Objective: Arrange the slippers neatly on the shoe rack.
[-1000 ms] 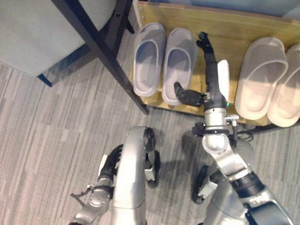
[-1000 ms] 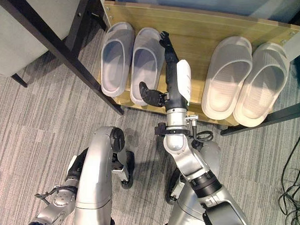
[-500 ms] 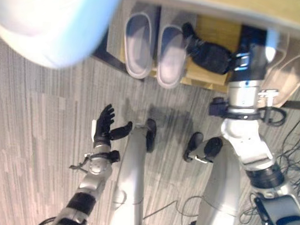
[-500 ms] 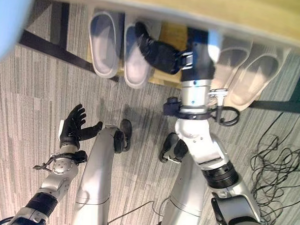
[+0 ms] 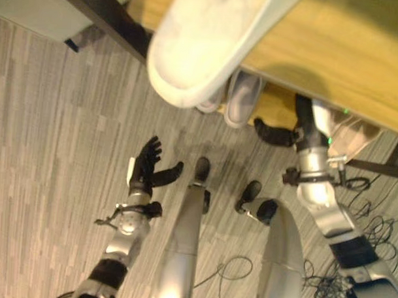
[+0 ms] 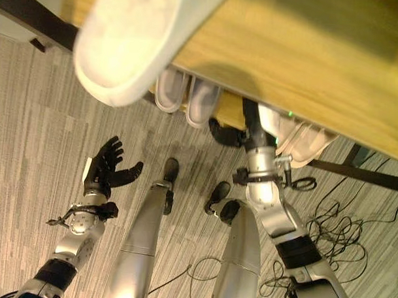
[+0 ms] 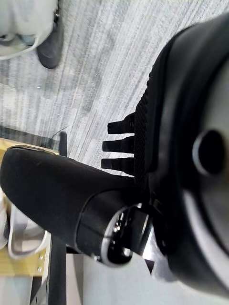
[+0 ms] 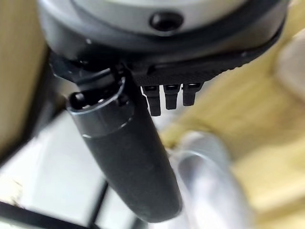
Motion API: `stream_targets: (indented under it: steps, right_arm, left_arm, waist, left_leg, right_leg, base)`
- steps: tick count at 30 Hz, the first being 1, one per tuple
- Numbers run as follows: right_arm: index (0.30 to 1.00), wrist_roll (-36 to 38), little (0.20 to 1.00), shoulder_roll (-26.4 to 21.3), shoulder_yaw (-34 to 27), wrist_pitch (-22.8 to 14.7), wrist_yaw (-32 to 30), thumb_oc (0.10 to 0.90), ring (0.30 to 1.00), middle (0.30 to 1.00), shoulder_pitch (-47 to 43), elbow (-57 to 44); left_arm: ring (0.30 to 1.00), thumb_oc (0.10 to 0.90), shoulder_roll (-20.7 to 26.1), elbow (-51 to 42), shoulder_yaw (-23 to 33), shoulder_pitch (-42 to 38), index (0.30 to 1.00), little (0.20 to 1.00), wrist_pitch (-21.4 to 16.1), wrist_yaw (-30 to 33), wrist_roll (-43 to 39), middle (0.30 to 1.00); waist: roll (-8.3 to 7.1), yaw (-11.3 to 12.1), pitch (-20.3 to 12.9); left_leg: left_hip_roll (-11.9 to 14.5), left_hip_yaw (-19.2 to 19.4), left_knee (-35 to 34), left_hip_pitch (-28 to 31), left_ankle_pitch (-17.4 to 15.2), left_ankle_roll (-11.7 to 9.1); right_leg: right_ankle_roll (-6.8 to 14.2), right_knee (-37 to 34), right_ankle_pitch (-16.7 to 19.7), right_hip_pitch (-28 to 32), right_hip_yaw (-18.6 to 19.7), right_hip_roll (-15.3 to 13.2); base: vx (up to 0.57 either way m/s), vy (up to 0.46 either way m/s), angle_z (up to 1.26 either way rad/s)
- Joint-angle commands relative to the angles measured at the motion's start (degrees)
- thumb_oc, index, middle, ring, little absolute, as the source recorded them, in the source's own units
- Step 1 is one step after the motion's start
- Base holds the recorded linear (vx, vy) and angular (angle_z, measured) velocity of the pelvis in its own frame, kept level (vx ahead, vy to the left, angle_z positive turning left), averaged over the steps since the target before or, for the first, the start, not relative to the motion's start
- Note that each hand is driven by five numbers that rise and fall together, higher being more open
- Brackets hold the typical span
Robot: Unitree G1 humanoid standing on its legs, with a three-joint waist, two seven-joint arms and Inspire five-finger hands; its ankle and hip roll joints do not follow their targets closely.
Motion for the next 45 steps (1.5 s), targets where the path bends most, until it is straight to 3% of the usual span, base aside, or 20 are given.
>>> stream_targets:
  steps: [1,6,14,22,30,38,45]
  right_arm:
    - [0.900,-4.1,0.900,-1.0,1.1,-3.5,-1.2,0.800,0.900,0.900,2.3,0.4]
    - [0.900,-4.9,0.900,-1.3,1.7,-3.3,1.5,0.800,0.900,0.900,8.9,6.1]
    - [0.900,-5.7,0.900,-1.6,2.3,-4.2,6.7,0.800,0.900,0.900,17.8,11.9]
    - [0.900,-6.5,0.900,-0.3,2.0,-3.7,10.2,0.800,0.900,0.900,22.3,19.6]
    - [0.900,-5.5,0.900,1.8,1.4,-2.6,12.4,0.800,0.900,0.900,24.3,27.9]
    - [0.900,-6.3,0.900,2.8,2.2,-1.0,13.4,0.800,0.900,0.900,24.6,34.2]
    - [0.900,-7.1,0.900,3.6,2.7,-0.6,13.8,0.800,0.900,0.900,25.7,36.6]
  left_arm:
    - [0.900,0.800,-0.7,0.8,-1.6,4.9,0.900,0.900,-2.9,-2.5,0.8,0.900]
    - [0.900,0.800,-0.2,2.1,-1.7,8.5,0.900,0.900,-2.0,-5.0,1.9,0.900]
    - [0.900,0.800,1.0,3.1,-1.7,13.6,0.900,0.900,-0.1,-7.5,7.0,0.900]
    - [0.900,0.800,2.6,0.5,-1.4,18.7,0.900,0.900,0.9,-11.1,9.0,0.900]
    - [0.900,0.800,4.9,-7.1,-1.7,24.0,0.900,0.900,1.7,-17.1,6.9,0.900]
    - [0.900,0.800,5.5,-15.8,1.1,28.9,0.900,0.900,2.5,-20.6,2.0,0.900]
    - [0.900,0.800,6.1,-27.0,5.8,31.9,0.900,0.900,2.2,-22.9,-4.0,0.900]
  waist:
    - [-0.35,-0.7,-9.0]
    - [-0.34,0.3,-11.2]
    - [0.33,0.5,-15.2]
    - [2.07,-0.3,-19.5]
    - [3.75,-0.9,-22.4]
    - [6.09,-0.8,-22.1]
    - [6.72,-0.2,-21.9]
  left_leg:
    - [4.4,-4.2,-10.1,5.6,2.4,-4.7]
    - [6.1,-3.2,-26.9,21.9,9.4,-5.9]
    - [9.0,-0.8,-43.4,42.4,14.9,-7.5]
    - [8.2,1.5,-44.7,48.9,14.3,-7.8]
    - [7.3,3.7,-44.7,53.3,12.3,-7.3]
    - [6.7,4.9,-44.7,55.1,11.3,-6.8]
    - [6.7,4.8,-44.7,55.4,11.8,-6.8]
  right_leg:
    - [7.7,-12.4,5.8,5.2,0.2,0.1]
    - [8.2,-28.3,11.8,20.1,-3.8,3.6]
    - [9.9,-46.5,16.3,41.7,-6.4,8.6]
    - [10.8,-54.7,18.1,51.7,-5.4,9.1]
    - [11.3,-56.8,17.9,56.0,-3.5,8.9]
    - [11.5,-56.8,17.5,56.9,-2.3,8.3]
    - [11.3,-56.8,17.4,57.8,-2.5,8.3]
  base:
    - [0.05,-0.103,0.06]
    - [0.05,-0.061,0.03]
    - [0.16,-0.058,-0.02]
    - [0.11,-0.017,-0.02]
    - [0.06,0.015,-0.05]
    - [-0.01,0.014,-0.10]
    - [-0.01,-0.011,-0.03]
